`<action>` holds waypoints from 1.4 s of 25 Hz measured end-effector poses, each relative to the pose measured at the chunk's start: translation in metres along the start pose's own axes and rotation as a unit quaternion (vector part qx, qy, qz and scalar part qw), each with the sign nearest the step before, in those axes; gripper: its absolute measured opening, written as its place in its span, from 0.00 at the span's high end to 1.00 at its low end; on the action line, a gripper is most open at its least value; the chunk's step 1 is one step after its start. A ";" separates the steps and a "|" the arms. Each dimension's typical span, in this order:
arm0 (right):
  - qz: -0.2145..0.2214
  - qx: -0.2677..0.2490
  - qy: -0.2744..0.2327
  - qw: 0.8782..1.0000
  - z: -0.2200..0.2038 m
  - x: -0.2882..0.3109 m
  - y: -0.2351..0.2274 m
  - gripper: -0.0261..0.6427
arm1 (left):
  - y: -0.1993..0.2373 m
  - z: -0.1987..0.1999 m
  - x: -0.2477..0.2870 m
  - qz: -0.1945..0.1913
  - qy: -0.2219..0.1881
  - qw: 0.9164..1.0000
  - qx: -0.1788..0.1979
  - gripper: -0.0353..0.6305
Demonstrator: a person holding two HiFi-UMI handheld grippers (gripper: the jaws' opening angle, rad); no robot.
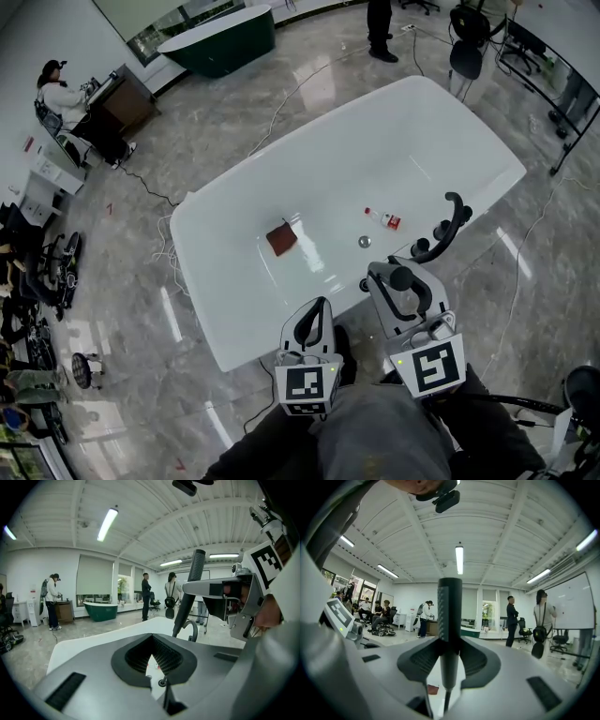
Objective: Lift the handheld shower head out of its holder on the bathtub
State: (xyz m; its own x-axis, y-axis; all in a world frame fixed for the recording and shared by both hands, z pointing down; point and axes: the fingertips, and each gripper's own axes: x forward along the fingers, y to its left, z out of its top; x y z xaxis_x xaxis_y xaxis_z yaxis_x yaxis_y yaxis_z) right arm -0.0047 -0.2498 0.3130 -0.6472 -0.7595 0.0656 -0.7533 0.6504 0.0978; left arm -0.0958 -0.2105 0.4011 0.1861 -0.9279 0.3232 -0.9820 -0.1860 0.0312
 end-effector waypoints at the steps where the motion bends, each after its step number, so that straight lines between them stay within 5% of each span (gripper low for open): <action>1: -0.001 0.001 -0.001 1.000 -0.002 -0.002 -0.001 0.75 | -0.002 -0.002 -0.001 0.000 -0.001 1.000 0.005 0.94; 19: 0.012 -0.011 -0.051 0.999 0.050 -0.078 0.007 0.75 | -0.045 -0.006 -0.059 0.023 -0.011 1.000 0.009 0.94; 35: -0.014 -0.016 -0.037 0.999 0.040 -0.099 0.035 0.75 | -0.063 -0.028 -0.113 -0.001 -0.004 1.000 -0.006 0.94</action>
State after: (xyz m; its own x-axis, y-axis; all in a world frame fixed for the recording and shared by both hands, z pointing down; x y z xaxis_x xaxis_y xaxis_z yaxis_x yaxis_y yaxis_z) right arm 0.0287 -0.1512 0.2706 -0.6341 -0.7732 -0.0115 -0.7675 0.6275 0.1308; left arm -0.0560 -0.0851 0.3887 0.1886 -0.9301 0.3153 -0.9819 -0.1843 0.0438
